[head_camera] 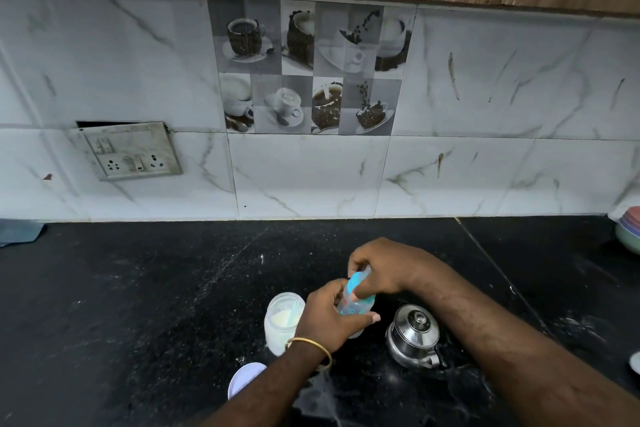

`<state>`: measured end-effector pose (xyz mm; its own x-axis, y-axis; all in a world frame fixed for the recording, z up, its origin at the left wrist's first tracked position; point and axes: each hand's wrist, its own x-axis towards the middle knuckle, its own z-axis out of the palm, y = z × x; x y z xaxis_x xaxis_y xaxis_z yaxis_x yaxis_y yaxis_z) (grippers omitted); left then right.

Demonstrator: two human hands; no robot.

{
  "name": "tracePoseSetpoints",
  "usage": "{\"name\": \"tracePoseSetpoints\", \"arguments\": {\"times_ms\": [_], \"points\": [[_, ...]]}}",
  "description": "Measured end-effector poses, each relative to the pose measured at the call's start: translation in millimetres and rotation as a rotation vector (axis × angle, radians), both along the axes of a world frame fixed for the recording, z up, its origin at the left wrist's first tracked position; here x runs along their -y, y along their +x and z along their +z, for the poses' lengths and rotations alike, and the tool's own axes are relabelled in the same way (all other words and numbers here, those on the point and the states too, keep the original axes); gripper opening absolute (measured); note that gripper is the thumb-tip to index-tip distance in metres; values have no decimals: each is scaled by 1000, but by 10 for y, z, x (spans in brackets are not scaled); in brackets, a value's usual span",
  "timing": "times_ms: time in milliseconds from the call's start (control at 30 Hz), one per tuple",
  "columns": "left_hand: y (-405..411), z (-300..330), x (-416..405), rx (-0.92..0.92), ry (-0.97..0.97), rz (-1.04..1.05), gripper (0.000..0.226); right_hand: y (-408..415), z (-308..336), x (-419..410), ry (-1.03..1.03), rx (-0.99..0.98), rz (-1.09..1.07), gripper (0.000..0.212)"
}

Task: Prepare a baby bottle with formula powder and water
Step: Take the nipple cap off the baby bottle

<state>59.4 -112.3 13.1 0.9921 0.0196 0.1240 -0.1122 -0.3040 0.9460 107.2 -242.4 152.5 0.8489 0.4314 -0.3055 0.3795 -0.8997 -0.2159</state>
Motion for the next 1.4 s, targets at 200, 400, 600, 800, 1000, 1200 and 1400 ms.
{"name": "tracePoseSetpoints", "arguments": {"times_ms": [200,400,600,800,1000,1200,1400], "points": [[-19,-56,-7,-30,-8,21,46,-11,-52,-4,-56,6,20,51],[-14,-124,58,-72,33,19,56,61,-63,116,22,-63,123,40],[-56,-115,95,-145,46,83,53,334,-157,357,153,-71,80,58],[-179,-203,114,-193,56,138,59,730,-856,477,154,-63,66,55],[-443,-291,58,-219,28,235,57,937,-1465,392,25,-83,199,62],[-712,-354,-5,-214,40,340,58,1056,-1717,303,-47,-130,278,64],[-851,-284,-230,-195,87,321,58,1060,-1561,168,-62,-176,328,75]]}}
